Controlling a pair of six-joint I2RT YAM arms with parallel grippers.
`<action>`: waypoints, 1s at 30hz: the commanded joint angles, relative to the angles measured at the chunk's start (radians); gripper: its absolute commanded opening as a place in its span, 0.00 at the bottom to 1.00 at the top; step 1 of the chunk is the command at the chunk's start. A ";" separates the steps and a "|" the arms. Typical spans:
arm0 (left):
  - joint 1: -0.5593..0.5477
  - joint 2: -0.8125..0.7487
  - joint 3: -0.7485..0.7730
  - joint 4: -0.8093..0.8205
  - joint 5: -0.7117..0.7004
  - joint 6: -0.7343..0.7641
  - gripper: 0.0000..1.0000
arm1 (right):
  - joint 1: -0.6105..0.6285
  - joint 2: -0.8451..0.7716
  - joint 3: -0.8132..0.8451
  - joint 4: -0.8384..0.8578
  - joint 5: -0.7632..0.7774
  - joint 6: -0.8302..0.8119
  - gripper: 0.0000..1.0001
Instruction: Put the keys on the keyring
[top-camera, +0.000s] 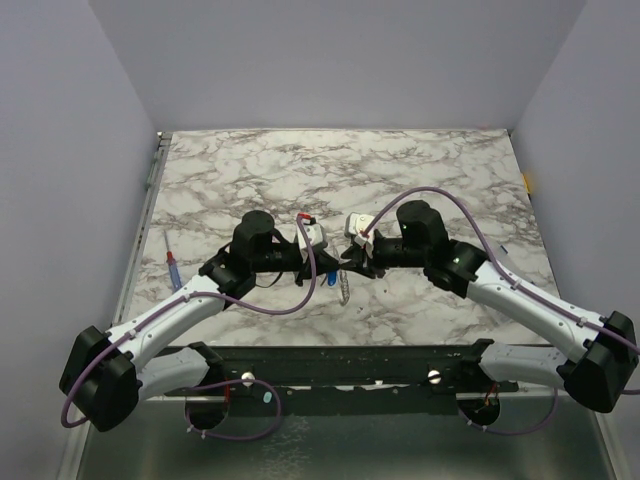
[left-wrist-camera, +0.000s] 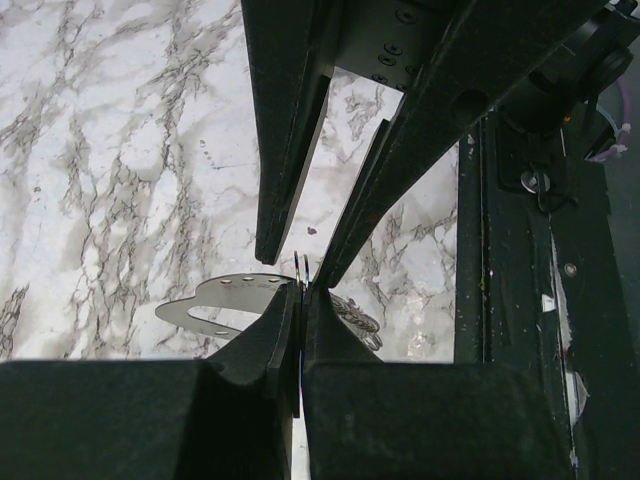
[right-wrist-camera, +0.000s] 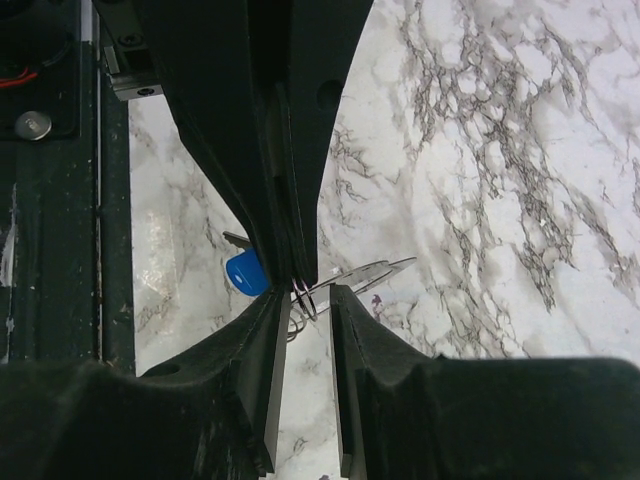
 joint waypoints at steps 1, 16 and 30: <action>-0.009 -0.030 0.018 0.053 0.062 0.013 0.00 | 0.004 0.017 0.024 -0.037 -0.060 0.008 0.32; -0.009 -0.047 0.014 0.061 0.076 0.016 0.00 | 0.004 0.033 0.029 -0.058 -0.108 0.014 0.02; -0.009 -0.088 0.004 0.074 0.072 0.016 0.12 | 0.004 -0.084 -0.031 0.050 -0.029 0.046 0.00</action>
